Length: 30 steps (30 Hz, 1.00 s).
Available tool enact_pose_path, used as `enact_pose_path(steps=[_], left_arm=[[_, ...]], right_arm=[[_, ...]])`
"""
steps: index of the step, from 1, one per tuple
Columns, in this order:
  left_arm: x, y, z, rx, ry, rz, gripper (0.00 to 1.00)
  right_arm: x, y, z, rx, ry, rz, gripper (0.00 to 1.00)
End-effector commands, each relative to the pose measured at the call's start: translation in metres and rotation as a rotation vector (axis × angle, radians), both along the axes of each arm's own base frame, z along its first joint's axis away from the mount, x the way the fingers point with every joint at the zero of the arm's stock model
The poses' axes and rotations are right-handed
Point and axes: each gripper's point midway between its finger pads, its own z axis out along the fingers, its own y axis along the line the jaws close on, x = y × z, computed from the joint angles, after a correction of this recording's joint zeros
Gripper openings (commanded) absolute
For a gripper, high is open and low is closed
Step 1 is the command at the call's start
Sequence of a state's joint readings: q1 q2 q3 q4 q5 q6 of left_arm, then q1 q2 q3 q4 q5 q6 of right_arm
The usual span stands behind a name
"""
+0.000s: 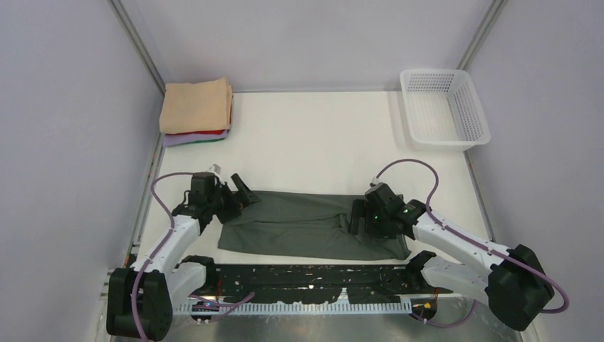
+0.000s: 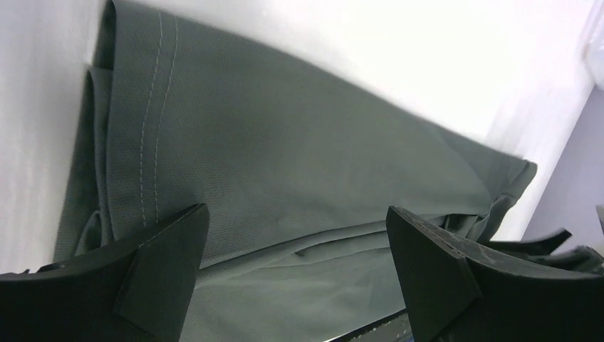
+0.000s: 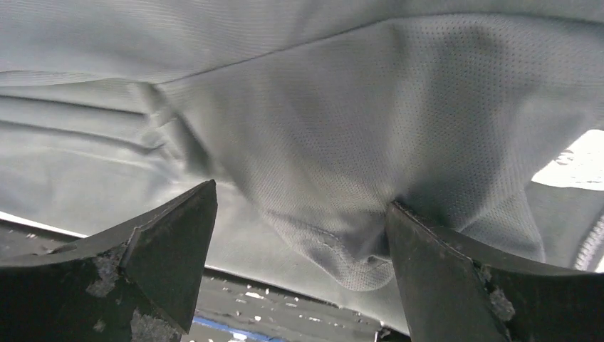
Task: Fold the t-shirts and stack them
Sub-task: Rotate the tshirt 90 degrees
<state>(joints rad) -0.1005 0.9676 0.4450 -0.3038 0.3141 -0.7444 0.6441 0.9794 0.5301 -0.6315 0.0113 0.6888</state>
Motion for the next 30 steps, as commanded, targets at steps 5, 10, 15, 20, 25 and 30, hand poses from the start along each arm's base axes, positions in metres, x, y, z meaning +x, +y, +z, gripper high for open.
enact_pose_path(steps=[5,10,15,20,25,30], left_arm=[[-0.005,-0.010,-0.034,-0.032,0.036,-0.033,1.00],[-0.010,-0.035,-0.028,-0.190,-0.058,-0.070,1.00],[-0.021,-0.040,-0.036,-0.164,-0.061,-0.041,1.00],[-0.032,-0.060,-0.032,-0.196,-0.085,-0.027,1.00],[-0.036,-0.093,-0.010,-0.253,-0.179,-0.040,1.00],[-0.042,-0.122,-0.003,-0.228,-0.205,-0.098,1.00]], right_arm=[[0.069,0.007,-0.022,0.073,-0.112,-0.201,0.95],[0.122,0.004,-0.037,0.068,-0.123,-0.235,0.95],[0.212,0.022,-0.009,0.042,-0.225,-0.163,0.96],[0.279,0.056,0.001,0.089,-0.247,-0.119,0.95],[0.304,0.080,-0.031,0.120,-0.133,-0.115,0.96],[0.352,0.110,-0.017,0.195,-0.133,-0.127,0.95]])
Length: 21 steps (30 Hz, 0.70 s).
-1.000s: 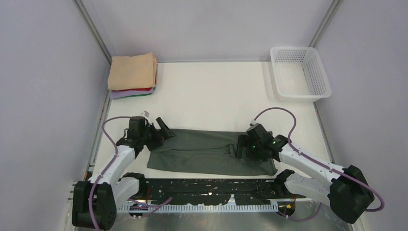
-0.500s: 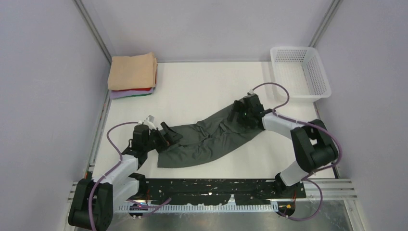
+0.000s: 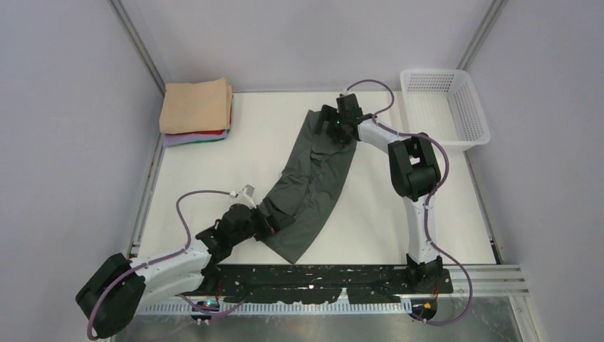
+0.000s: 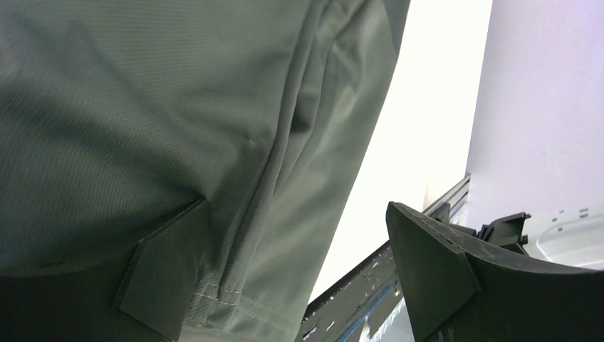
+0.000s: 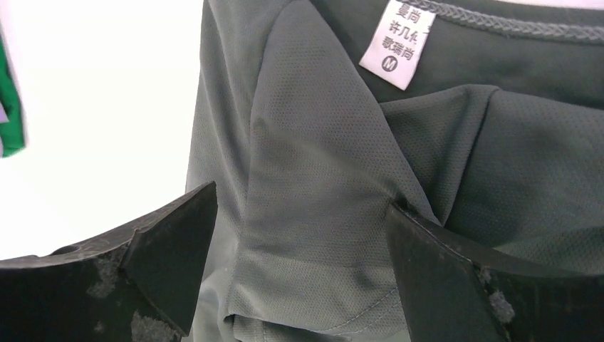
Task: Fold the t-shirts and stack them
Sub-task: Rotate the tshirt 90 degrees
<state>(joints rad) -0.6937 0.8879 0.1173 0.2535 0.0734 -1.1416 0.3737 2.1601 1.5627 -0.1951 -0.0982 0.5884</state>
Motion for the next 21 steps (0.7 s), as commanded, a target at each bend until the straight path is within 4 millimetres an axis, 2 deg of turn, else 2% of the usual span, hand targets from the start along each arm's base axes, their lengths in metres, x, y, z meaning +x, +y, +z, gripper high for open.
enact_pose_path(steps=[1,4,5,6,7,8,9,10,11,16,19,21], left_arm=[[0.016,-0.018,0.013,-0.003,-0.045,0.050,1.00],[0.011,-0.040,0.005,0.006,0.000,-0.017,1.00],[0.012,-0.050,0.008,-0.012,-0.007,-0.041,0.99],[0.008,-0.061,0.009,-0.029,0.003,-0.086,1.00],[0.007,-0.069,0.009,-0.038,0.013,-0.113,1.00],[0.007,-0.077,0.009,-0.051,0.019,-0.134,1.00],[0.005,-0.085,0.010,-0.063,0.022,-0.156,1.00],[0.003,-0.092,0.010,-0.076,0.026,-0.175,1.00],[0.002,-0.098,0.011,-0.088,0.026,-0.188,1.00],[0.003,-0.108,0.017,-0.117,-0.003,-0.190,1.00],[0.001,-0.117,0.026,-0.104,-0.029,-0.226,1.00],[0.001,-0.117,0.031,-0.084,-0.049,-0.234,1.00]], right_arm=[[0.017,0.022,-0.013,0.049,0.098,0.005,0.95],[0.039,0.037,-0.006,0.084,0.099,0.007,0.95],[0.049,0.042,-0.003,0.092,0.098,0.011,0.96],[0.048,0.043,-0.007,0.087,0.128,0.014,0.95],[0.062,0.049,-0.002,0.098,0.102,0.018,0.96],[0.060,0.051,-0.019,0.092,0.142,0.028,0.95],[0.070,0.055,-0.006,0.113,0.109,0.030,0.95],[0.072,0.057,-0.014,0.119,0.117,0.030,0.95],[0.077,0.061,-0.010,0.135,0.097,0.033,0.95],[0.092,0.074,-0.010,0.194,0.049,0.043,0.96],[0.101,0.076,0.002,0.216,0.004,0.039,0.95],[0.105,0.077,0.018,0.215,-0.035,0.048,0.95]])
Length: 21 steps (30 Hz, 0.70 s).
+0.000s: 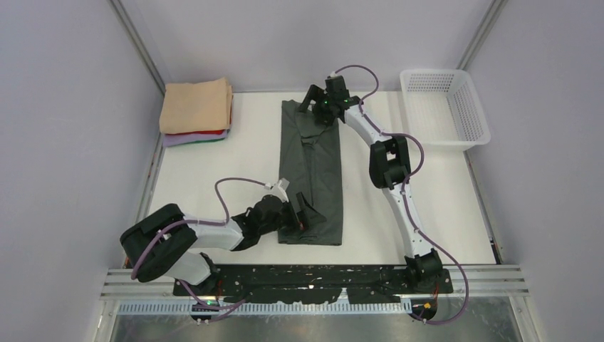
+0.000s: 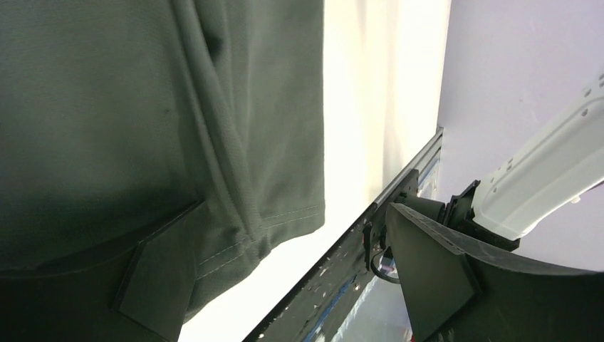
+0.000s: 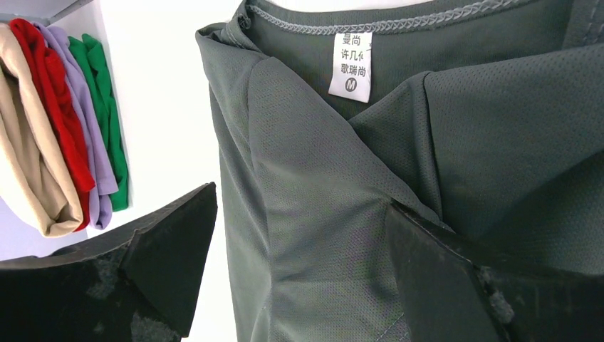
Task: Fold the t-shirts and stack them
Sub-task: Rotate the tshirt 90 degrees, then grab the bottom of the folded rectangular tshirt with both arms
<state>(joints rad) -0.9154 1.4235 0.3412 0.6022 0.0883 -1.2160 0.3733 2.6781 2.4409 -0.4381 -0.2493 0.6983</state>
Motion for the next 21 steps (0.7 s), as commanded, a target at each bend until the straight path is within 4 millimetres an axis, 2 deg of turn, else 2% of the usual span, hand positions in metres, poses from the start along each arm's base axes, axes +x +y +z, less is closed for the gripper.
enact_pose_path(steps=[1,2,3,4,5,6,7,8,9,10,11,12,13,14,15,16,17,18,19,20,21], left_arm=[[0.004,-0.013,0.029,-0.016,-0.099,-0.034,1.00],[0.003,-0.012,0.034,-0.006,-0.124,-0.038,1.00],[0.001,-0.010,0.037,0.013,-0.143,-0.046,1.00],[-0.001,-0.009,0.044,0.031,-0.181,-0.060,1.00],[-0.003,-0.008,0.048,0.058,-0.198,-0.078,1.00],[-0.005,-0.007,0.056,0.073,-0.219,-0.095,1.00],[-0.007,-0.004,0.062,0.096,-0.242,-0.114,1.00],[-0.009,0.002,0.063,0.134,-0.252,-0.127,1.00],[-0.007,0.008,0.069,0.158,-0.275,-0.113,0.99],[-0.006,0.018,0.069,0.200,-0.286,-0.101,1.00],[-0.006,0.031,0.068,0.245,-0.290,-0.079,1.00],[-0.006,0.047,0.069,0.284,-0.297,-0.045,0.99],[-0.005,0.064,0.064,0.341,-0.294,-0.001,0.99],[-0.006,0.079,0.060,0.378,-0.291,0.026,0.99],[-0.009,0.092,0.054,0.415,-0.283,0.042,0.99],[-0.011,0.104,0.049,0.442,-0.273,0.056,0.99],[-0.015,0.112,0.043,0.458,-0.261,0.062,0.99],[-0.018,0.118,0.037,0.464,-0.245,0.060,0.99],[-0.023,0.121,0.032,0.461,-0.227,0.053,0.99],[-0.027,0.121,0.026,0.456,-0.208,0.040,0.99],[-0.031,0.120,0.022,0.442,-0.195,0.026,0.99]], right_arm=[[0.004,0.005,0.022,0.013,-0.044,0.015,0.95],[0.005,0.003,0.033,-0.001,-0.075,0.031,0.95],[0.004,0.001,0.056,-0.002,-0.113,0.038,0.95],[0.003,-0.003,0.088,-0.017,-0.177,0.056,0.95],[0.000,-0.007,0.098,-0.049,-0.210,0.079,0.95],[-0.005,-0.011,0.135,-0.054,-0.270,0.084,0.95],[-0.010,-0.016,0.142,-0.092,-0.299,0.110,0.96],[-0.020,-0.021,0.167,-0.106,-0.338,0.119,0.95],[-0.027,-0.026,0.171,-0.141,-0.355,0.143,0.95],[-0.040,-0.034,0.207,-0.144,-0.410,0.138,0.95],[-0.051,-0.039,0.190,-0.181,-0.375,0.158,0.95],[-0.067,-0.047,0.218,-0.183,-0.419,0.156,0.95],[-0.082,-0.054,0.187,-0.223,-0.356,0.178,0.95],[-0.098,-0.062,0.215,-0.221,-0.406,0.160,0.95],[-0.116,-0.070,0.180,-0.250,-0.333,0.168,0.95],[-0.132,-0.076,0.203,-0.236,-0.386,0.152,0.95],[-0.153,-0.087,0.164,-0.269,-0.299,0.140,0.96],[-0.170,-0.094,0.180,-0.262,-0.332,0.121,0.96],[-0.192,-0.106,0.142,-0.296,-0.242,0.096,0.95],[-0.207,-0.112,0.155,-0.283,-0.274,0.074,0.95],[-0.235,-0.119,0.132,-0.285,-0.226,0.064,0.95]])
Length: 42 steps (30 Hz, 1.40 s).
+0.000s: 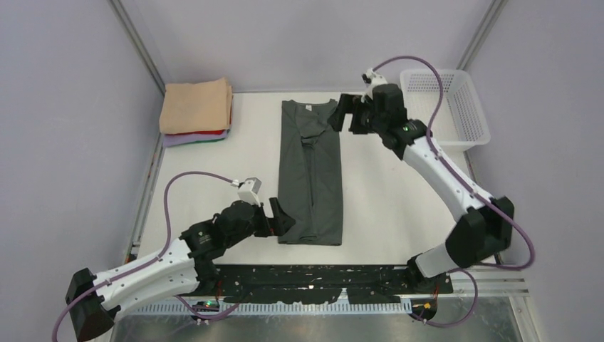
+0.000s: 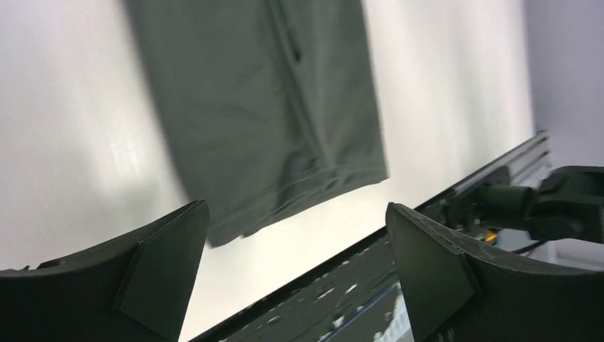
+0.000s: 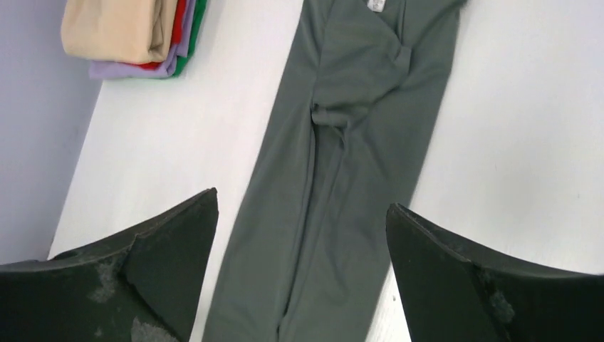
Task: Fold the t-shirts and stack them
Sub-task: Grab the bottom of the folded rectangular tshirt with both arms, then fold the folded rectangular tshirt in 1/3 of the way
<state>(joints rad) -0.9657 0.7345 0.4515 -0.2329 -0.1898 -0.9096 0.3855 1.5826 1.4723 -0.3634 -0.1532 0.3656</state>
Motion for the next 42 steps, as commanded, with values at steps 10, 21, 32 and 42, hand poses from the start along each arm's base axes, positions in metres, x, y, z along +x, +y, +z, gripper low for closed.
enact_pose_path(steps=[10,21,32,42], left_arm=[[-0.027,0.016,-0.081,0.107,0.236,-0.033,0.80],[-0.028,0.007,-0.102,0.169,0.310,-0.063,0.60],[-0.030,0.010,-0.116,0.258,0.367,-0.066,0.01],[-0.056,0.004,-0.098,0.167,0.383,-0.184,0.00]], right_arm=[[-0.216,0.000,-0.172,-0.121,0.414,0.165,0.98],[-0.289,0.010,-0.212,-0.135,0.513,0.361,0.76],[-0.291,0.010,-0.242,-0.152,0.521,0.340,0.51],[-0.316,0.017,-0.229,-0.055,0.492,0.449,0.05]])
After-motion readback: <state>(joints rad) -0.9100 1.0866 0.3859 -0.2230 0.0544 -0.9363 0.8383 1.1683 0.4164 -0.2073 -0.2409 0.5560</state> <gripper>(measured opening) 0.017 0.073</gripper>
